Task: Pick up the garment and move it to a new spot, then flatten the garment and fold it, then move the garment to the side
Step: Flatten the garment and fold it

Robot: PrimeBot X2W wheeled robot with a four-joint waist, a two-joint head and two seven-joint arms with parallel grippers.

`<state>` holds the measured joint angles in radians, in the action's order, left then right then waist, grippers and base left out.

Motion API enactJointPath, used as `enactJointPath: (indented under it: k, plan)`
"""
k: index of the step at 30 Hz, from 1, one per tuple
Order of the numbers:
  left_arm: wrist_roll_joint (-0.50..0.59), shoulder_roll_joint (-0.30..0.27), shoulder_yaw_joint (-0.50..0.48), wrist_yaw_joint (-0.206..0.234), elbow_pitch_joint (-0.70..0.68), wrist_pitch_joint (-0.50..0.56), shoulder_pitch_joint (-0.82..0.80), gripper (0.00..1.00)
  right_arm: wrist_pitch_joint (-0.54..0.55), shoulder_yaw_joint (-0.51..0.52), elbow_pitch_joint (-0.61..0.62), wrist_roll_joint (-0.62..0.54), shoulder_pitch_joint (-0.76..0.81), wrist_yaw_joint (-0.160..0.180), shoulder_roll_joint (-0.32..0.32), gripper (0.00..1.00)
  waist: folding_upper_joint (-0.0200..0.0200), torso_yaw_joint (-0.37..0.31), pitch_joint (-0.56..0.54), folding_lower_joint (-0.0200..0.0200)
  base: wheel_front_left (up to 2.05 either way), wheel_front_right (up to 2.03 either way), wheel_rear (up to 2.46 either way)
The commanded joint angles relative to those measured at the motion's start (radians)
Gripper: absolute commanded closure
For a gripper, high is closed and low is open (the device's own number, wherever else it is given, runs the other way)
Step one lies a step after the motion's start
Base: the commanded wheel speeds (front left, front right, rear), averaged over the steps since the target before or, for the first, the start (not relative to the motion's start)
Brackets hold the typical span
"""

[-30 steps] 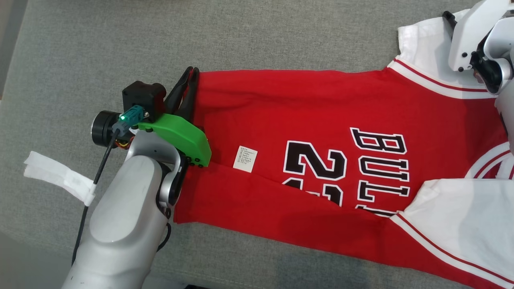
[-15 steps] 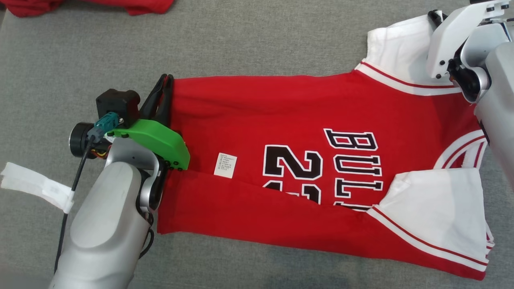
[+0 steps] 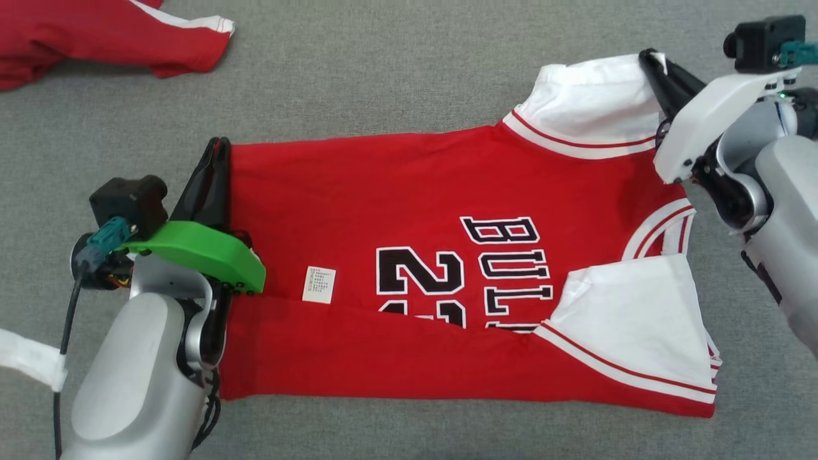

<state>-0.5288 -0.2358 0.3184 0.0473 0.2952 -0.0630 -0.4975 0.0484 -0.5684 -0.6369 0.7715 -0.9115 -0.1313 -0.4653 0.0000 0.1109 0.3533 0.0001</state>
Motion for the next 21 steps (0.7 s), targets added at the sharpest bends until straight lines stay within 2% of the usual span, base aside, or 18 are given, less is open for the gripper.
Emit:
enactJointPath:
  k: [1, 7, 11, 17, 21]
  plan:
    - [-0.016, -0.011, -0.011, 0.007, -0.021, -0.009, 0.035, 1.0, -0.019, -0.004, 0.034, 0.019, 0.043, 0.001, -0.011, 1.0, 0.0, -0.031, -0.04, -0.0001, 0.0, 0.0, 0.0]
    - [-0.063, -0.025, -0.046, 0.036, -0.136, -0.012, 0.176, 1.0, -0.065, -0.007, 0.213, 0.061, 0.23, 0.001, -0.056, 1.0, 0.0, -0.055, -0.092, -0.0001, 0.0, 0.0, 0.0]
    - [-0.094, -0.025, -0.067, 0.052, -0.194, -0.008, 0.265, 1.0, -0.079, 0.028, 0.317, 0.065, 0.364, 0.001, -0.079, 1.0, 0.0, -0.066, -0.115, -0.0001, 0.0, 0.0, 0.0]
    - [-0.132, -0.016, -0.085, 0.074, -0.231, -0.019, 0.372, 1.0, -0.073, 0.119, 0.44, 0.035, 0.546, 0.001, -0.067, 1.0, 0.0, -0.087, -0.126, -0.0001, 0.0, 0.0, 0.0]
    - [-0.145, -0.013, -0.096, 0.073, -0.211, -0.033, 0.411, 1.0, -0.048, 0.174, 0.509, -0.002, 0.641, 0.001, -0.042, 1.0, 0.0, -0.096, -0.13, -0.0001, 0.0, 0.0, 0.0]
